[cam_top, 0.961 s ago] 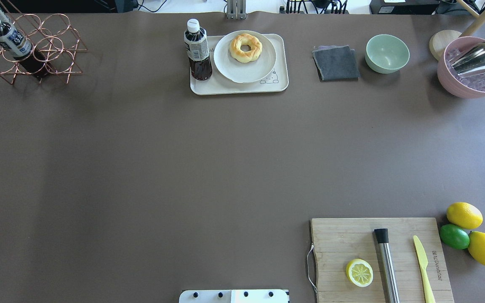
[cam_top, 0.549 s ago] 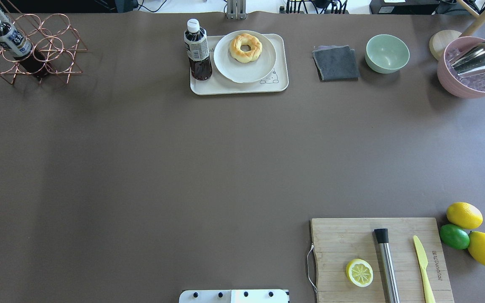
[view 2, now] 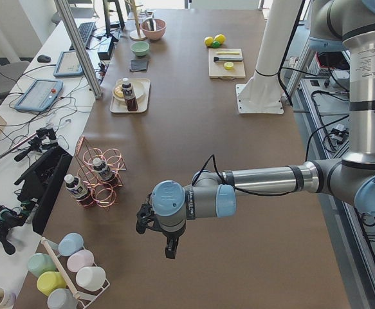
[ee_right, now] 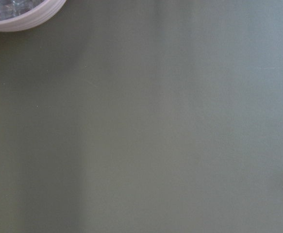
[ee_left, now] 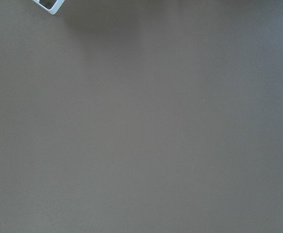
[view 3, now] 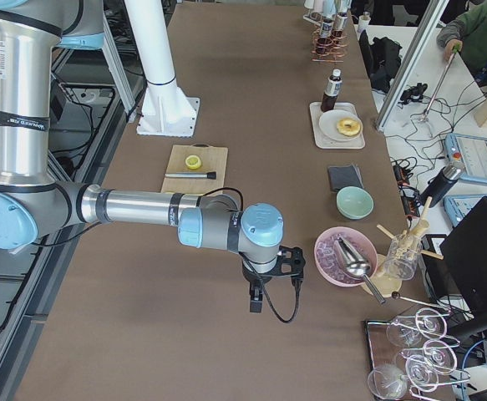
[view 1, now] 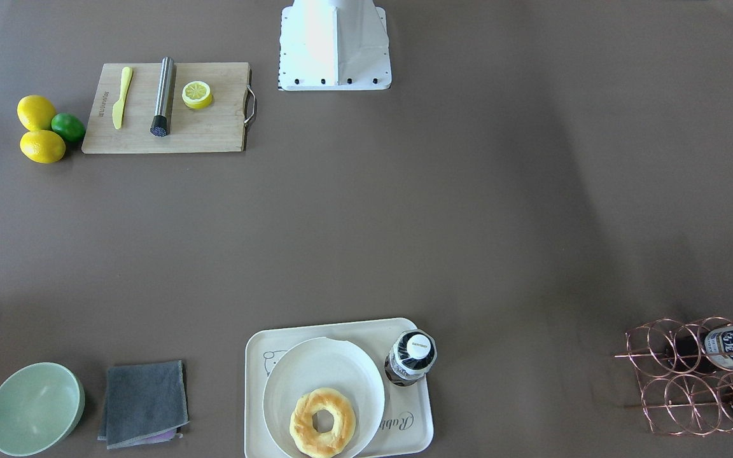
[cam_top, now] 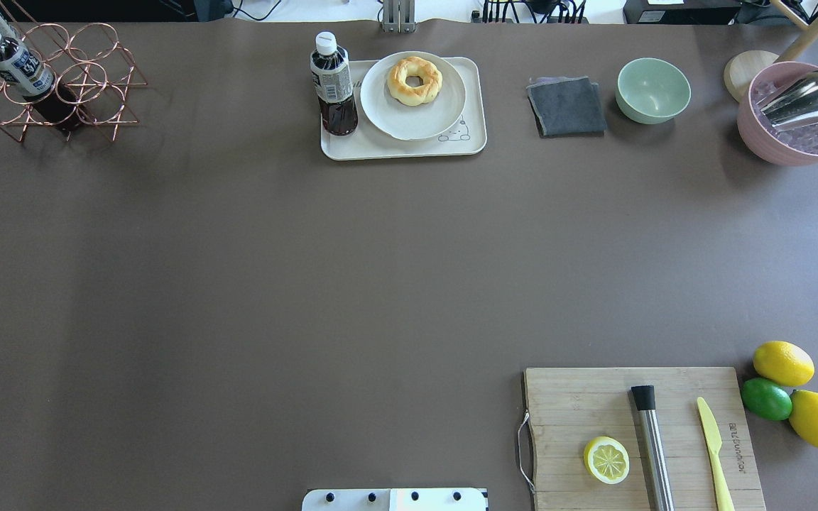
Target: Place donut on tray
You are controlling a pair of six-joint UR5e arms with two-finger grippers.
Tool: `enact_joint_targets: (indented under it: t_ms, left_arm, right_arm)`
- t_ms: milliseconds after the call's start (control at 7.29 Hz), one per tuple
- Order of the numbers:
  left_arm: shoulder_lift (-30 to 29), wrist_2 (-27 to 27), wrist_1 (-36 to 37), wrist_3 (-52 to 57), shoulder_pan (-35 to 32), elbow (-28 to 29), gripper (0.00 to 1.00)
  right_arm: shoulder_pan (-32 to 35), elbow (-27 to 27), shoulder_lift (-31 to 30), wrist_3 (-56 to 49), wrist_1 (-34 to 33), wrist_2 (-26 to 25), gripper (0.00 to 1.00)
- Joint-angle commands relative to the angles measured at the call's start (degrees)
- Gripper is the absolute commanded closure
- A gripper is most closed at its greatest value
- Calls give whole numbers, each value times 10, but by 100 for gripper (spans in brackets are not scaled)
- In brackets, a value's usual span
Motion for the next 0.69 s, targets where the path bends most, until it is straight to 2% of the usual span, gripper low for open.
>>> enact_joint_targets:
  t_ms: [0, 549]
  left_arm:
    - [1, 0, 0, 0, -1, 0, 2]
    - [-4, 0, 0, 0, 0, -1, 2]
  right_arm:
    - [0, 0, 0, 0, 0, 0, 0]
    - [0, 0, 1, 1, 0, -1, 0]
